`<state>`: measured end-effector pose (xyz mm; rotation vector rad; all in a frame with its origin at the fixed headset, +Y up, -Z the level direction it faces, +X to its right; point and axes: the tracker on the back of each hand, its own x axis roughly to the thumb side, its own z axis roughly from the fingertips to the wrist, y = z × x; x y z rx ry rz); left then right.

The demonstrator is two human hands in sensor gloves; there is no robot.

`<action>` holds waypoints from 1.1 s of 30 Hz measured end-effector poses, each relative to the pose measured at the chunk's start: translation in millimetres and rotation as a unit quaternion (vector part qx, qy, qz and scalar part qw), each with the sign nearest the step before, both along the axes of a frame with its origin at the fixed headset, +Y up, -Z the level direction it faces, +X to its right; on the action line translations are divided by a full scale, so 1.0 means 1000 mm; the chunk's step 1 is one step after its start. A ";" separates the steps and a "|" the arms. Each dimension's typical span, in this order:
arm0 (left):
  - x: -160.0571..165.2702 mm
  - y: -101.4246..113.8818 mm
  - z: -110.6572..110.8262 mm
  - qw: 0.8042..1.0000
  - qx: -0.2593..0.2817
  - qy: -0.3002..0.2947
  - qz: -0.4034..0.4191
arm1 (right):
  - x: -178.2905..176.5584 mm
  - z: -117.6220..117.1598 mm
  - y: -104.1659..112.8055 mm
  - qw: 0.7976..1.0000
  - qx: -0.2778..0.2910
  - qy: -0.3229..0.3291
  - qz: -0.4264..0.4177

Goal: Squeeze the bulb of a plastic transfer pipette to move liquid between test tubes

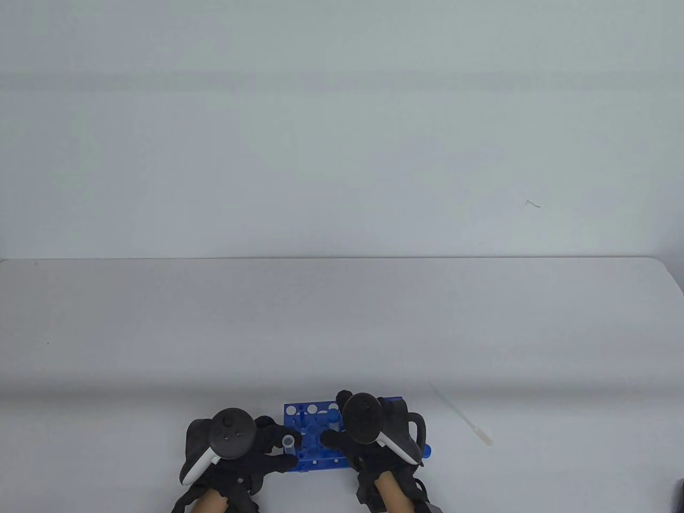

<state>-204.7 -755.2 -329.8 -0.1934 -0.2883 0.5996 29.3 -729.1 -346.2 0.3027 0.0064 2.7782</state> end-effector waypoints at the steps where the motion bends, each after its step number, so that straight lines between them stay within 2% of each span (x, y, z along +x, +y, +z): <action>1: 0.000 0.000 0.000 1.000 0.000 0.000 0.001 | -0.001 0.000 0.000 1.000 0.004 -0.003 0.005; 12: 0.000 0.000 0.000 1.000 -0.003 -0.002 0.001 | 0.002 0.000 -0.008 0.999 0.031 -0.029 -0.011; 16: -0.001 0.003 -0.001 0.999 -0.012 -0.028 -0.016 | 0.002 0.001 -0.009 0.999 0.044 -0.031 -0.008; 19: -0.008 0.010 -0.003 0.998 -0.027 -0.040 -0.035 | 0.002 0.001 -0.008 0.998 0.046 -0.031 -0.009; 22: -0.022 0.029 -0.003 0.993 -0.039 -0.021 -0.106 | 0.002 0.002 -0.008 0.998 0.048 -0.030 -0.008; 24: -0.034 0.047 0.000 0.992 -0.004 0.003 -0.127 | 0.002 0.001 -0.008 0.998 0.046 -0.029 -0.010; 26: -0.043 0.069 0.006 0.991 0.048 0.055 -0.114 | 0.002 0.001 -0.008 0.999 0.045 -0.029 -0.011; 29: -0.040 0.099 0.018 0.979 0.130 0.099 -0.119 | 0.002 0.001 -0.008 0.999 0.042 -0.028 -0.013; 31: -0.025 0.120 0.027 0.973 0.178 0.088 -0.122 | 0.002 0.001 -0.008 0.999 0.042 -0.028 -0.014; 33: -0.008 0.130 0.030 0.973 0.186 0.063 -0.123 | 0.002 0.001 -0.008 0.999 0.043 -0.029 -0.013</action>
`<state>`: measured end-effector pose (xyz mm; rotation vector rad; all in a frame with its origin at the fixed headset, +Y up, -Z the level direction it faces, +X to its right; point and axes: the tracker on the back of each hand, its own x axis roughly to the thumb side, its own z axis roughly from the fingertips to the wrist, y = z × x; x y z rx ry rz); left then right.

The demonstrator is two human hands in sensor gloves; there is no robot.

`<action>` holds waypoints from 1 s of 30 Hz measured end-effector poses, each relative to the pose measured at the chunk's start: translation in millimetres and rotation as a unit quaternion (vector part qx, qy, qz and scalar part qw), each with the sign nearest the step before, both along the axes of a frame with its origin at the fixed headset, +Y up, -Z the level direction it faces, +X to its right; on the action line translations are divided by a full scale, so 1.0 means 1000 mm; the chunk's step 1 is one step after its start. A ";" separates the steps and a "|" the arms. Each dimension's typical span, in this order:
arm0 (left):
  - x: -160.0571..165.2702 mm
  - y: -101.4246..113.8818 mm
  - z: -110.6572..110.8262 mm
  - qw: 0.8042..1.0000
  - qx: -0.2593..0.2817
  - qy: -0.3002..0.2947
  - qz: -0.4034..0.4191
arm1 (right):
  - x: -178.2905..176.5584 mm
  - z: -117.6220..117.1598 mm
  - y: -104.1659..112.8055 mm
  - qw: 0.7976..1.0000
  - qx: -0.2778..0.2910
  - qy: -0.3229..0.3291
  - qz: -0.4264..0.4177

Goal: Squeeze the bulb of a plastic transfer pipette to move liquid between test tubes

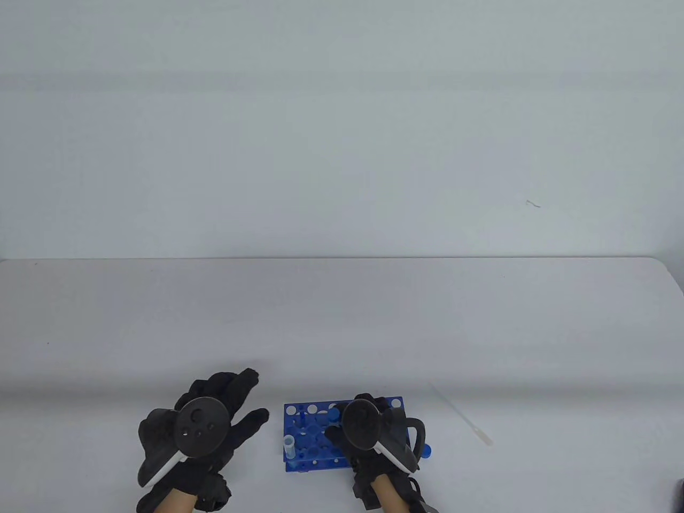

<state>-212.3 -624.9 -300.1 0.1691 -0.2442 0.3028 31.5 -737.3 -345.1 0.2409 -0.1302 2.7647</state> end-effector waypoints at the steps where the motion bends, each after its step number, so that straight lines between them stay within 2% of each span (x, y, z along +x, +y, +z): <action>1: 0.014 0.004 0.000 1.000 -0.006 -0.018 -0.011 | 0.000 0.000 0.000 1.000 0.001 0.000 0.000; 5: 0.064 0.001 -0.008 0.995 -0.017 -0.044 -0.093 | 0.000 0.000 0.000 1.000 0.003 0.001 0.000; 8: 0.097 -0.013 -0.022 0.981 -0.035 -0.033 -0.188 | 0.000 0.001 0.000 1.000 0.004 0.001 0.000; 11: 0.113 -0.029 -0.036 0.974 -0.067 -0.043 -0.214 | 0.000 0.001 0.000 1.000 0.007 0.000 0.001; 16: 0.119 -0.043 -0.048 0.973 -0.073 -0.050 -0.214 | 0.000 0.000 0.000 1.000 0.006 0.001 0.000; 26: 0.125 -0.051 -0.043 0.975 -0.003 -0.054 -0.217 | 0.000 0.001 -0.001 1.000 0.010 -0.002 0.001; 30: 0.129 -0.055 -0.039 0.970 0.031 -0.020 -0.240 | 0.000 0.001 -0.001 1.000 0.012 -0.005 0.002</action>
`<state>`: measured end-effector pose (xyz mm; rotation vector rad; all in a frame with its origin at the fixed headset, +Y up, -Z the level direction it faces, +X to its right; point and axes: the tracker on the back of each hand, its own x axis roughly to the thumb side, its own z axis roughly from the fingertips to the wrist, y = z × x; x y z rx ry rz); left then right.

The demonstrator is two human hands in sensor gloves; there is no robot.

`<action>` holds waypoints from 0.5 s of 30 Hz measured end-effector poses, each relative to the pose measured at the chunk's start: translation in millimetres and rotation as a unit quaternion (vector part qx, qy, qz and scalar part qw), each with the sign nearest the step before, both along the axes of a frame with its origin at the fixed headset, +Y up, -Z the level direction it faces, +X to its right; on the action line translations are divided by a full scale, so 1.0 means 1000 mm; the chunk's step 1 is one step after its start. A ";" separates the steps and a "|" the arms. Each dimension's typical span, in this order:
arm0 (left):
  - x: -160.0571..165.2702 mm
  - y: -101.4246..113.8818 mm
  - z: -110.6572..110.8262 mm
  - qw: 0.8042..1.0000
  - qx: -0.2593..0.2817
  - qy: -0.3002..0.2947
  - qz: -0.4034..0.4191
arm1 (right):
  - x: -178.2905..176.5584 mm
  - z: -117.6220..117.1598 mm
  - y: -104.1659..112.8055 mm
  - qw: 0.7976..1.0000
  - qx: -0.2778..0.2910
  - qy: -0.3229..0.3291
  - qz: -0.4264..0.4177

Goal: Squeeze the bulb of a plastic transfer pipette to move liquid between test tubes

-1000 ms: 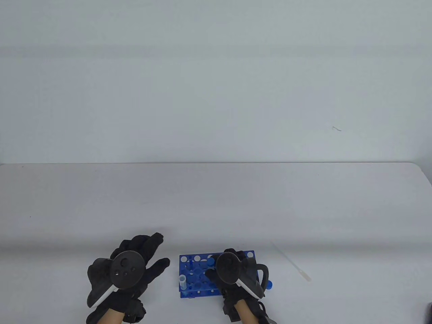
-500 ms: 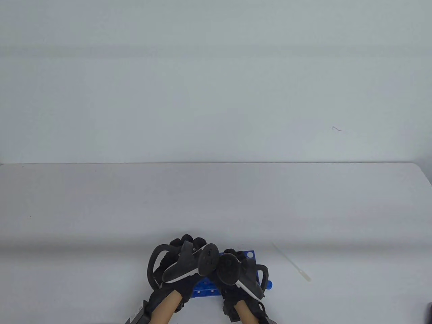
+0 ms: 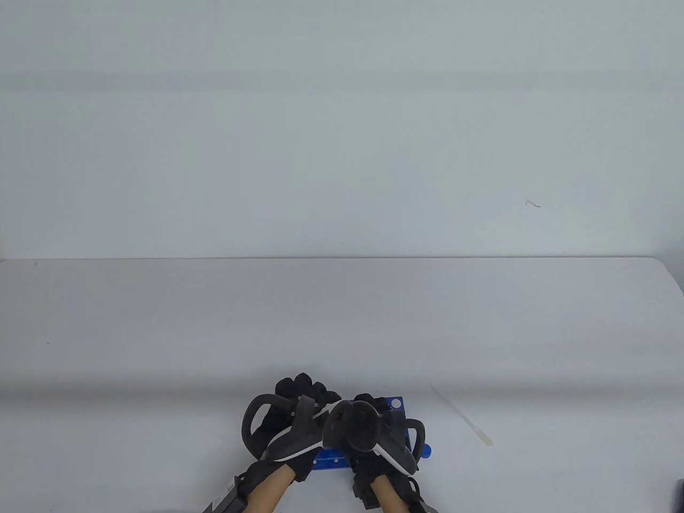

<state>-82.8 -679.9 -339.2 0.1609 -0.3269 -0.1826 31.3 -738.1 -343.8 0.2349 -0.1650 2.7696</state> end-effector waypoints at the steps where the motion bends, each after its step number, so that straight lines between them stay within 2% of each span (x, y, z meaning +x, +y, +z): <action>1: 0.000 0.000 0.000 1.000 -0.003 0.003 -0.011 | 0.000 0.000 0.000 1.000 0.000 0.000 0.000; 3: 0.000 0.001 0.000 0.998 -0.056 0.006 -0.025 | 0.000 0.000 0.000 1.000 0.000 0.001 -0.001; 8: 0.000 0.006 0.001 0.995 -0.084 -0.033 0.046 | -0.001 0.001 0.000 1.000 0.000 0.001 0.001; 13: 0.003 0.002 0.003 0.999 -0.020 -0.017 0.035 | -0.001 0.000 -0.001 1.000 0.001 -0.001 0.001; 15: 0.004 -0.001 0.005 1.000 0.024 0.001 0.008 | -0.001 0.000 -0.001 1.000 -0.001 -0.001 0.000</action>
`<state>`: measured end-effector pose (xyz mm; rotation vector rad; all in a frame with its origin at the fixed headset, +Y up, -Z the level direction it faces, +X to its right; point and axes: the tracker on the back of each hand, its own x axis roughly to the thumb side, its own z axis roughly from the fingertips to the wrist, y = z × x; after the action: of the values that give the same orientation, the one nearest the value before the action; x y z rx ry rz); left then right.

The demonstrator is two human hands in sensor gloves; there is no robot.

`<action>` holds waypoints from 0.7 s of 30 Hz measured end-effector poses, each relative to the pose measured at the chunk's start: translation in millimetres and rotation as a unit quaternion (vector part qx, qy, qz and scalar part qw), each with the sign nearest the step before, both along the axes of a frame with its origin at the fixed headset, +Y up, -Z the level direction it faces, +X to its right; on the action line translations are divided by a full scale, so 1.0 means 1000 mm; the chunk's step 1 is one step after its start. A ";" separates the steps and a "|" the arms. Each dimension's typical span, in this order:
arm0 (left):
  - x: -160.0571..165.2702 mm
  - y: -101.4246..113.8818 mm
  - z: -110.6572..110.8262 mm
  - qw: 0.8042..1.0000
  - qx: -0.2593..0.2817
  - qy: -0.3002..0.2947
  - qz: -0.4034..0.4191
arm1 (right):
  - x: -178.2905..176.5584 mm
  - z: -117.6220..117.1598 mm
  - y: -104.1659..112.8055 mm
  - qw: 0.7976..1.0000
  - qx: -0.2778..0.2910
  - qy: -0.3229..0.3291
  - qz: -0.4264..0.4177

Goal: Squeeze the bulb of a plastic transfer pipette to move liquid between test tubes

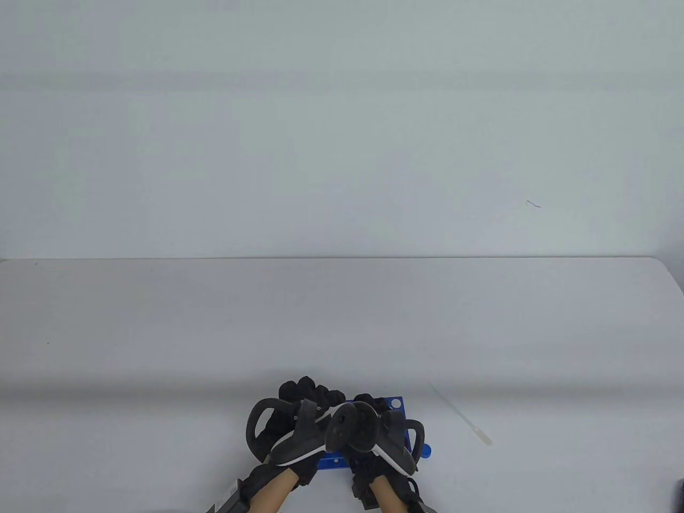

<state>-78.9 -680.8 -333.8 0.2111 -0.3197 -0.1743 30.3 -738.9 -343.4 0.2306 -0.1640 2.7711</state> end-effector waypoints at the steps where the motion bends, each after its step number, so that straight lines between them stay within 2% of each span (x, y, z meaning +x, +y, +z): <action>1: 0.000 0.000 0.000 1.000 0.002 0.001 -0.003 | 0.000 0.000 0.000 1.000 0.000 0.000 -0.001; 3: -0.002 0.002 0.000 0.999 -0.034 -0.009 0.002 | 0.000 0.000 0.000 1.000 -0.001 0.000 -0.003; 4: -0.003 0.005 -0.001 0.996 -0.084 -0.017 0.003 | -0.001 0.000 0.000 1.000 -0.001 0.000 0.000; 7: -0.004 0.007 -0.001 0.995 -0.096 -0.027 0.008 | 0.000 0.000 0.000 1.000 -0.002 -0.001 -0.002; 9: -0.004 0.005 -0.001 0.998 -0.057 -0.021 0.001 | 0.000 0.000 -0.001 1.000 -0.001 0.000 -0.001; 11: -0.002 0.004 0.000 0.999 -0.043 -0.022 0.006 | 0.000 0.000 0.000 1.000 -0.002 -0.001 -0.004; 15: -0.001 0.000 0.003 1.000 0.022 0.011 -0.019 | 0.000 0.001 -0.001 1.000 -0.001 0.000 -0.004; 18: -0.002 0.001 0.002 0.999 -0.047 0.000 -0.018 | 0.000 0.000 0.000 1.000 -0.001 0.000 -0.001; 21: -0.001 0.004 0.000 0.996 -0.083 -0.023 0.009 | 0.000 0.000 0.000 1.000 -0.001 -0.001 -0.002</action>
<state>-80.2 -676.5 -333.3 0.0538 -0.3762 -0.1254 30.6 -738.4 -343.7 0.2264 -0.1608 2.7684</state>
